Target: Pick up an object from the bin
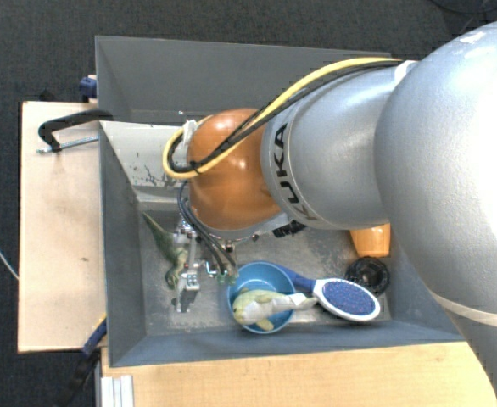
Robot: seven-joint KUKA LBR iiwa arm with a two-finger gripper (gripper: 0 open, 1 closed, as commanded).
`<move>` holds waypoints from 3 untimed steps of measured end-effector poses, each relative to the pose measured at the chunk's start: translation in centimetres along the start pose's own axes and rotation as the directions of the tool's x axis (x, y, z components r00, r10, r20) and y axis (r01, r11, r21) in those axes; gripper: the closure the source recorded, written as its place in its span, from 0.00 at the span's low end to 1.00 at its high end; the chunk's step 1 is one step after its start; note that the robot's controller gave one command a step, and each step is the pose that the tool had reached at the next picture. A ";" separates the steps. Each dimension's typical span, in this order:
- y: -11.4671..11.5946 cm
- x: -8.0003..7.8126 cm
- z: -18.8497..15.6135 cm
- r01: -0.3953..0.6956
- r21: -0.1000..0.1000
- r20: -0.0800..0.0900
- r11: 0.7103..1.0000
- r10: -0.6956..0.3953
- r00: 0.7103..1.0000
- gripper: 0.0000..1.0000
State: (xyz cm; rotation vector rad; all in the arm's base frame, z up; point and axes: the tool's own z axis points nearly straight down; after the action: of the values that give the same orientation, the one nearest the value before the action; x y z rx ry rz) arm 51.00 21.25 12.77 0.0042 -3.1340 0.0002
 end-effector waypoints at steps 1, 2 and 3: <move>-6.2 -2.2 3.3 -0.088 0.002 0.005 0.996 0.088 0.996 0.00; -5.8 -2.2 3.1 -0.082 -0.002 0.007 0.997 0.082 0.997 1.00; -6.1 -2.7 -8.3 -0.098 -0.007 0.021 0.995 0.098 0.995 1.00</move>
Offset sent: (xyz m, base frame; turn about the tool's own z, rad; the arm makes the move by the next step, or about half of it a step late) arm 0.0215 -0.0591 -0.0323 0.0826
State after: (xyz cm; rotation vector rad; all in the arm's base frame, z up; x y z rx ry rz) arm 53.78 15.18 21.04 -0.1502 -3.1518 -0.0089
